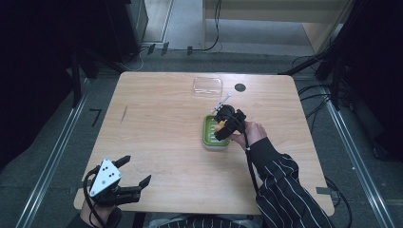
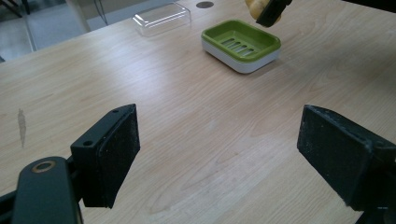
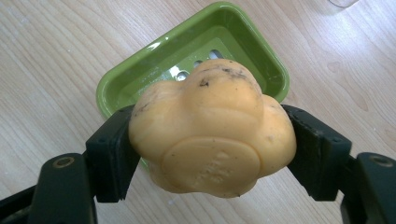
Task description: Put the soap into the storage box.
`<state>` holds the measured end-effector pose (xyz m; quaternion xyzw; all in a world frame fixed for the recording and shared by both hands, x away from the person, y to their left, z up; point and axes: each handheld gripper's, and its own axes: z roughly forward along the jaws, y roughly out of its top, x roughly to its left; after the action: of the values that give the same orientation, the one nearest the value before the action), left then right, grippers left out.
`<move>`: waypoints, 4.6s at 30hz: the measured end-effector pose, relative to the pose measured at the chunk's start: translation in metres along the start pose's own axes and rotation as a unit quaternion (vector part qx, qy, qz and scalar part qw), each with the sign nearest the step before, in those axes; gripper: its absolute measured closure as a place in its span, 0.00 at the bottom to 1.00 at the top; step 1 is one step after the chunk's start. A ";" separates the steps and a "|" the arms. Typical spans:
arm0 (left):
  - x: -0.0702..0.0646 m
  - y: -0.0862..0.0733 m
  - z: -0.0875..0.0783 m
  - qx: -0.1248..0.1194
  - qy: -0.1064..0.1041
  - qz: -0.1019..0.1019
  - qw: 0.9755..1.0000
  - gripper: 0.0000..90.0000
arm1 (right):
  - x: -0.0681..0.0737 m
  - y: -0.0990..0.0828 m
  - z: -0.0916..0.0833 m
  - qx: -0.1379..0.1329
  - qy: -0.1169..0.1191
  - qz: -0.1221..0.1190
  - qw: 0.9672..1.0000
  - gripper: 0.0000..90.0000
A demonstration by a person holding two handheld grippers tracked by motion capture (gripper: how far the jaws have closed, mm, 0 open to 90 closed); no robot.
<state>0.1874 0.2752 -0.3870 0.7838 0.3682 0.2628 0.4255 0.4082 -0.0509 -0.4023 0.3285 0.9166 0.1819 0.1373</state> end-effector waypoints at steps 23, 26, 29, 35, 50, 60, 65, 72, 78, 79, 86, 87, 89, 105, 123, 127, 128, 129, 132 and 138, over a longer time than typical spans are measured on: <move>0.000 -0.004 -0.008 0.001 0.013 -0.007 1.000 0.15 | -0.005 0.014 0.018 0.017 0.012 -0.004 1.000 0.29; 0.000 -0.005 -0.009 0.001 0.015 -0.008 1.000 0.15 | -0.005 0.015 0.021 0.022 0.014 -0.007 1.000 0.29; 0.000 -0.006 -0.010 0.001 0.017 -0.010 1.000 0.15 | -0.004 0.016 0.024 0.026 0.015 -0.007 1.000 0.29; 0.000 -0.007 -0.013 0.002 0.020 -0.009 1.000 0.15 | -0.004 0.018 0.029 0.032 0.017 -0.010 0.999 0.29; 0.000 -0.010 -0.018 0.003 0.029 -0.014 0.999 0.15 | -0.002 0.021 0.044 0.056 0.024 -0.011 0.998 0.29; 0.000 -0.011 -0.019 0.003 0.030 -0.015 0.999 0.15 | -0.002 0.022 0.049 0.066 0.029 -0.012 0.997 0.29; 0.000 -0.011 -0.020 0.004 0.031 -0.015 0.999 0.15 | -0.003 0.022 0.050 0.073 0.030 -0.009 0.997 0.29; 0.000 -0.011 -0.019 0.004 0.030 -0.016 0.999 0.15 | -0.003 0.021 0.054 0.076 0.030 -0.008 0.997 0.29; -0.001 -0.011 -0.020 0.004 0.030 -0.015 0.999 0.15 | -0.004 0.023 0.057 0.070 0.028 -0.010 0.997 0.29; -0.001 -0.011 -0.020 0.004 0.030 -0.015 0.999 0.15 | -0.004 0.023 0.057 0.070 0.028 -0.010 0.997 0.29; 0.000 -0.011 -0.020 0.003 0.031 -0.015 0.999 0.15 | -0.004 0.024 0.058 0.071 0.028 -0.011 0.997 0.29; 0.000 -0.011 -0.020 0.002 0.032 -0.016 0.999 0.15 | -0.004 0.024 0.058 0.071 0.027 -0.010 0.997 0.29; 0.000 -0.011 -0.020 0.001 0.032 -0.016 0.999 0.15 | -0.003 0.024 0.058 0.071 0.026 -0.012 0.997 0.29; 0.000 -0.011 -0.020 0.003 0.031 -0.015 0.999 0.15 | -0.005 0.023 0.061 0.062 0.025 -0.005 0.998 0.25; 0.000 -0.009 -0.016 0.001 0.025 -0.012 1.000 0.15 | -0.008 0.018 0.038 0.042 0.028 0.006 0.999 0.12; 0.000 -0.008 -0.014 0.002 0.021 -0.010 1.000 0.15 | -0.008 0.013 0.031 0.049 0.028 0.009 0.998 0.10; 0.000 -0.007 -0.012 0.000 0.019 -0.009 1.000 0.15 | -0.008 0.010 0.027 0.049 0.026 0.010 0.998 0.10; 0.000 -0.007 -0.012 0.000 0.019 -0.009 1.000 0.15 | -0.008 0.010 0.027 0.049 0.026 0.010 0.998 0.10; 0.000 -0.005 -0.009 -0.001 0.014 -0.009 1.000 0.15 | -0.008 0.002 0.019 0.052 0.026 0.012 0.998 0.10; 0.000 -0.003 -0.005 0.000 0.008 -0.004 1.000 0.15 | -0.008 -0.012 0.012 0.063 0.020 0.019 0.998 0.10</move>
<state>0.1831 0.2789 -0.3869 0.7801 0.3748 0.2672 0.4238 0.4127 -0.0618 -0.4169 0.3498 0.9225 0.1333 0.0943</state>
